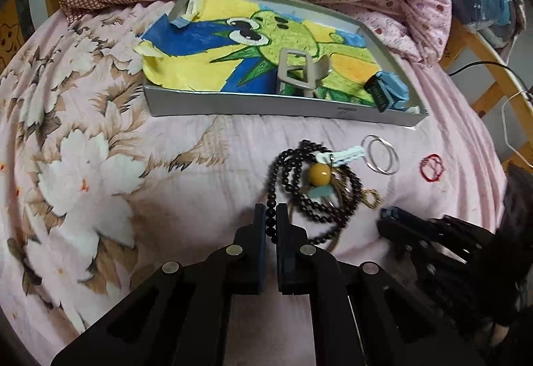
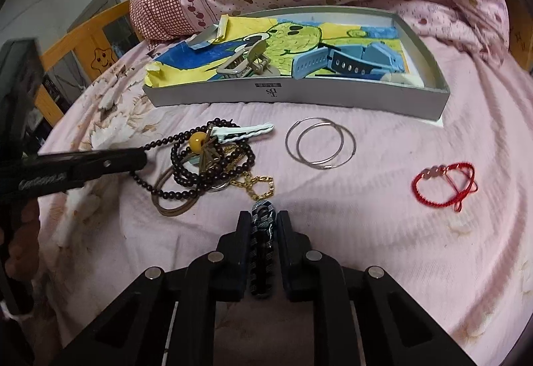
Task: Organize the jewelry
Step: 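Grasp the black braided bracelet with the right tool while the left grasps the black bead necklace, then carry the bracelet and necklace into the grey tray and open both tools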
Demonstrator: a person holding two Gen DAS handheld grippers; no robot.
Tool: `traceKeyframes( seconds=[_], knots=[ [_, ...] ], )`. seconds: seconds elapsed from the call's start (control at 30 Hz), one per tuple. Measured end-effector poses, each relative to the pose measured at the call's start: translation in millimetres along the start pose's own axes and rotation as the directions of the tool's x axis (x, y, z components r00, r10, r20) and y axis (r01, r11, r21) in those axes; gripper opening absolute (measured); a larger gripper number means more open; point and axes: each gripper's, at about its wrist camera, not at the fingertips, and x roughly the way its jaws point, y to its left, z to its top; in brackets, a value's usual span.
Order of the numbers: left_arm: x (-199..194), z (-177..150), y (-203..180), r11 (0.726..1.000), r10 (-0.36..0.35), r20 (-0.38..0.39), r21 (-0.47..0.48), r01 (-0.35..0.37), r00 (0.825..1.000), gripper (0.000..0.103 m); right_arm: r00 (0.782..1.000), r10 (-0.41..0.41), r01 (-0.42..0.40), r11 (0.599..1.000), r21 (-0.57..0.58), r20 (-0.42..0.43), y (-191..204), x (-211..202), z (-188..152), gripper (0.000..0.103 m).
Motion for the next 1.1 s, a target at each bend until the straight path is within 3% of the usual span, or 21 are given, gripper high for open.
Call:
traceKeyframes(
  seconds=[0.33,0.77,1.1],
  knots=[
    [-49,-9,-15,0.998,-0.069,0.075,0.017,0.067,0.995,0.003,0.999,0.012,-0.012,1.000,-0.010,0.040,9,-18,1,0.015],
    [-107,7,-32,0.990,-0.131,0.195,0.078,0.117,0.972,0.003,0.993,-0.001,0.004,1.000,-0.025,0.118,13,-37,7,0.015],
    [-122,17,-39,0.987,-0.142,0.233,0.112,0.119,0.962,0.003,0.981,0.003,-0.001,1.000,-0.009,0.195,9,-50,17,0.015]
  ],
)
